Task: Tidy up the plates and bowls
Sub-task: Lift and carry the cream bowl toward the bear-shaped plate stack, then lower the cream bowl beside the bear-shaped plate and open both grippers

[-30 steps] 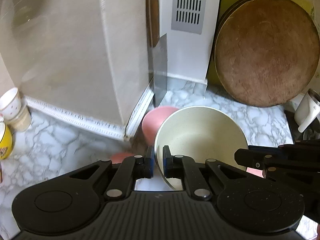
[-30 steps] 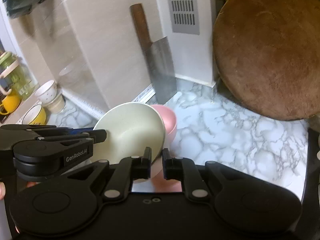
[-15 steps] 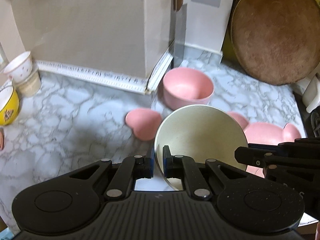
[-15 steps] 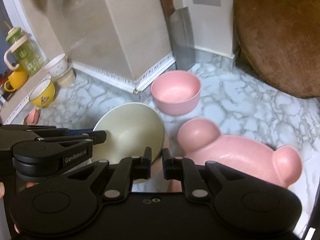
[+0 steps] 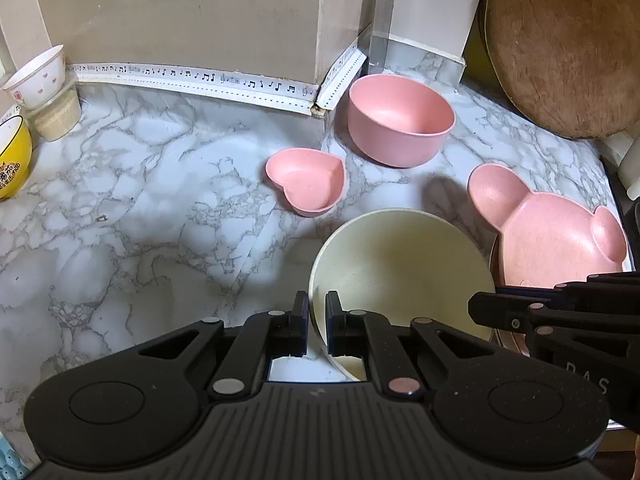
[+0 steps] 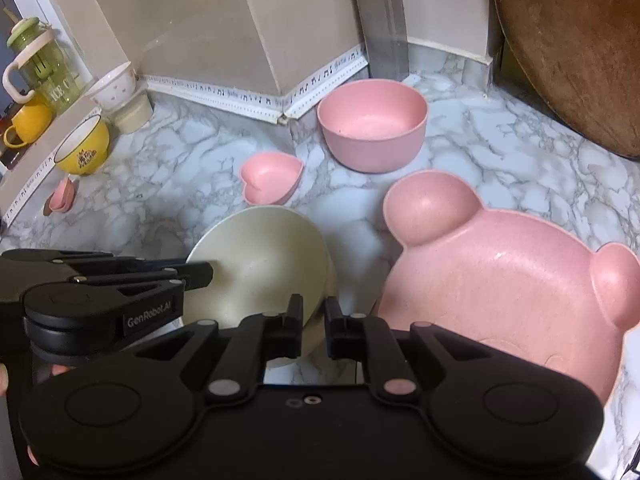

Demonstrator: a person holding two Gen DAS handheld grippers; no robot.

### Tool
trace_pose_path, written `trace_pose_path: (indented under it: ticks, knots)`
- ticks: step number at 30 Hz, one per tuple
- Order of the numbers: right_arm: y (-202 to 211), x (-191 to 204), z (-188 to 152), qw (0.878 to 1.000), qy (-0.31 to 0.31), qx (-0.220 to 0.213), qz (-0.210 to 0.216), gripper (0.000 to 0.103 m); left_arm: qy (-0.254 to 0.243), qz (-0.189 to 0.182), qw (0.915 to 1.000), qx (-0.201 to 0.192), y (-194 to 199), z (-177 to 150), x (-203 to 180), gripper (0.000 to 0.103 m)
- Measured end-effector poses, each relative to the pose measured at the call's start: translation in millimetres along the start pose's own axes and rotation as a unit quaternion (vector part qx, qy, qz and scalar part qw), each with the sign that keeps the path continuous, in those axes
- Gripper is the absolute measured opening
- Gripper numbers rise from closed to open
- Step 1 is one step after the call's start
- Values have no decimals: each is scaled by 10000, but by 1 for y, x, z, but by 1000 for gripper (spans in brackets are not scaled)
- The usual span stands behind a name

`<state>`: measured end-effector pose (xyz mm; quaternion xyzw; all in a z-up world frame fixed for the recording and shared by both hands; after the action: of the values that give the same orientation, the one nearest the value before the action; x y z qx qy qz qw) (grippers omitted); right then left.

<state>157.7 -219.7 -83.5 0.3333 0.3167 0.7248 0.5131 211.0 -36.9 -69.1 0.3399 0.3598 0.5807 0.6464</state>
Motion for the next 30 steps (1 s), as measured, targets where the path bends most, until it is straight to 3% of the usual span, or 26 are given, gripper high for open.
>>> trace_pose_path:
  ticks: [15, 30]
  knots:
    - [-10, -2, -3, 9999, -14, 136, -17, 13, -143, 3, 9999, 36, -9, 4, -3, 8]
    - [-2, -4, 1, 9999, -81, 77, 41, 24, -89, -68, 9999, -8, -3, 3, 4, 8]
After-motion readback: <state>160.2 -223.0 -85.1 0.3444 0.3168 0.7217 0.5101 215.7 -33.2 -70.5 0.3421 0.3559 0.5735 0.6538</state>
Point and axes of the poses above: each gripper's, at about its wrist camera, not at the fingertips, and y roughly against the way its jaws point, x to its left, z to its top, the point moved 1 cm from there along -y, roughly the way its jaws point, and after that the axes turned 3 degrees about y, right-handed, at the moved point
